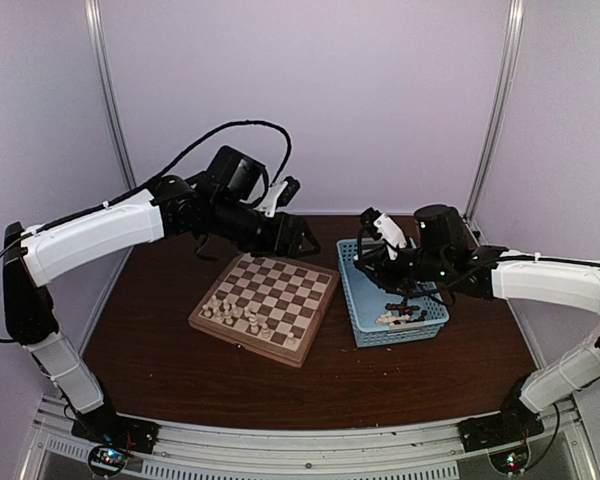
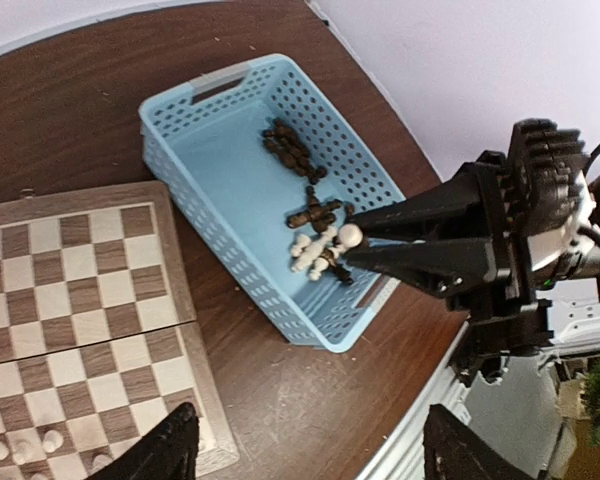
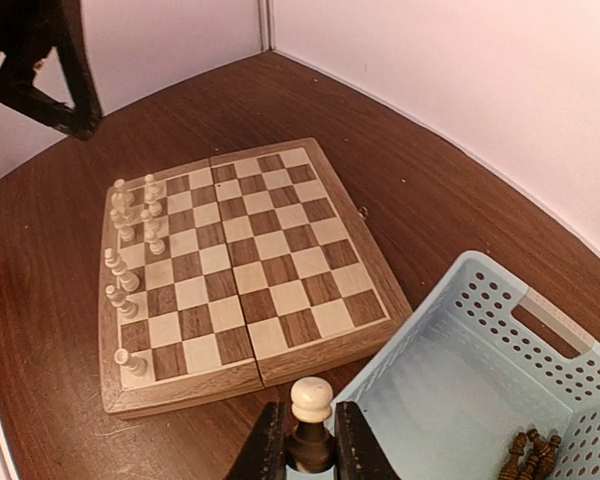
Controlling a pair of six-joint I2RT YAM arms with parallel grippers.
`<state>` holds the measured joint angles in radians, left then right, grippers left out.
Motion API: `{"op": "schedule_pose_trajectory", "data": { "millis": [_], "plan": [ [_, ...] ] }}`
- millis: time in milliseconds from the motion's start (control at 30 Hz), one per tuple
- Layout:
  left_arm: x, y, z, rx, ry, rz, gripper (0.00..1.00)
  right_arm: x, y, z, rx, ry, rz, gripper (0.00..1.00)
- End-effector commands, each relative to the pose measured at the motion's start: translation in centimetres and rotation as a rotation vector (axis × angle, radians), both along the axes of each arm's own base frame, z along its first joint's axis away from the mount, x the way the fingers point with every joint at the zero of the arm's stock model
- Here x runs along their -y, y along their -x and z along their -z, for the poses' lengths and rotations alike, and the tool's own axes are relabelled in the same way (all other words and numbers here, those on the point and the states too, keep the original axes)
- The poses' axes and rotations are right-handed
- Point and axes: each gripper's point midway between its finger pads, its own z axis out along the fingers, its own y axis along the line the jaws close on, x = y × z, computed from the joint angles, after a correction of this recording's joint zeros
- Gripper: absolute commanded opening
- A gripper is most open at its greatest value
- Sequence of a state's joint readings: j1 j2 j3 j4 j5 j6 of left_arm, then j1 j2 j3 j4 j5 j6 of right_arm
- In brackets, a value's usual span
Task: Set up the chess pieces on the board
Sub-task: Pick up the chess piece from the storage box, then place the chess piece on the chessboard.
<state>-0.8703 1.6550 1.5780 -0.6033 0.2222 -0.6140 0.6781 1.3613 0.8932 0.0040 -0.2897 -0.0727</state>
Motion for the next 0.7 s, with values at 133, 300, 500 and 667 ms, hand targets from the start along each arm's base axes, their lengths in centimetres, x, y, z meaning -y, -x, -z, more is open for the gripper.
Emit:
{"op": "schedule_pose_trajectory", "data": {
  "millis": [133,300,500,667],
  "plan": [
    [3.7,-0.5,-0.9,-0.246,0.255,0.146,0.67,-4.1,2.5,-2.4,0.082,0.032,-0.146,0.15],
    [4.3,-0.2,-0.2,-0.292,0.274,0.177,0.61,-5.8,3.2,-2.7,0.092,0.047,-0.183,0.14],
    [4.6,0.4,0.0,-0.328,0.289,0.206,0.52,-7.0,3.7,-3.1,0.103,0.050,-0.211,0.14],
    [4.4,0.7,0.1,-0.335,0.286,0.210,0.48,-7.2,3.4,-3.2,0.106,0.045,-0.191,0.11]
  ]
}}
